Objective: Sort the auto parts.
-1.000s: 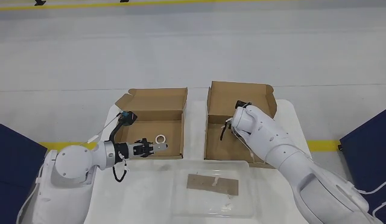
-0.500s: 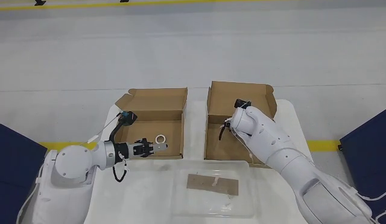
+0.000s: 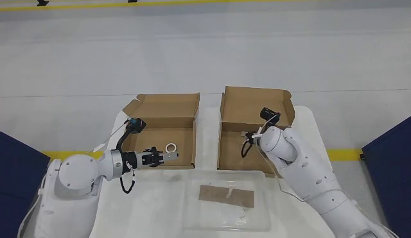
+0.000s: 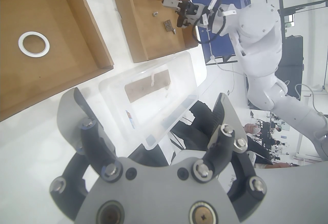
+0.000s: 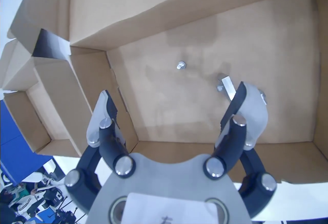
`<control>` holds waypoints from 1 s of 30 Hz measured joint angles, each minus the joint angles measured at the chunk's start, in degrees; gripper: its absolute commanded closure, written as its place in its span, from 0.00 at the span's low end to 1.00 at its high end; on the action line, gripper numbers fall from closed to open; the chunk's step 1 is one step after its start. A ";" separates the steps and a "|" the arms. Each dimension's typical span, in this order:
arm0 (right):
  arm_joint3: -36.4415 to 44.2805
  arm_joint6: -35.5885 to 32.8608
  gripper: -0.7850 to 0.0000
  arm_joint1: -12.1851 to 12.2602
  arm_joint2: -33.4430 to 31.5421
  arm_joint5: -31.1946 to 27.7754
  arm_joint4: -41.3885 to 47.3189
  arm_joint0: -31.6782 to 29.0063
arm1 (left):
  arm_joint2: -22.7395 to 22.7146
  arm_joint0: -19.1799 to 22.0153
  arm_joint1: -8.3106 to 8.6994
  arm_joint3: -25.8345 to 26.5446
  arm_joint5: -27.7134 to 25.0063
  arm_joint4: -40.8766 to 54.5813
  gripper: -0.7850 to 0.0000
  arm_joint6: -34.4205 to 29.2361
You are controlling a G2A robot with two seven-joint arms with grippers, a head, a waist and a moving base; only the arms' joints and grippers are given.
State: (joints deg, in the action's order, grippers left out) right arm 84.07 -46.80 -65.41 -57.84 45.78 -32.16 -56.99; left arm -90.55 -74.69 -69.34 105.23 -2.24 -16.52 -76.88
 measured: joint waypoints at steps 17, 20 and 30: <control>18.47 -8.84 0.00 5.38 -27.83 -28.88 16.49 -24.73 | 0.00 0.00 0.00 0.00 0.00 0.00 0.00 0.00; 18.45 -11.52 0.00 5.82 -31.56 -34.82 21.19 -27.50 | 0.00 0.00 0.00 0.00 0.00 0.00 0.00 0.00; 16.80 -22.66 0.00 7.05 -39.54 -50.95 34.83 -34.22 | 0.00 0.00 0.00 0.00 0.00 0.00 0.00 0.00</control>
State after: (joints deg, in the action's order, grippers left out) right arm 100.87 -69.46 -58.36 -97.37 -5.17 2.67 -91.21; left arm -90.55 -74.69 -69.34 105.23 -2.24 -16.52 -76.88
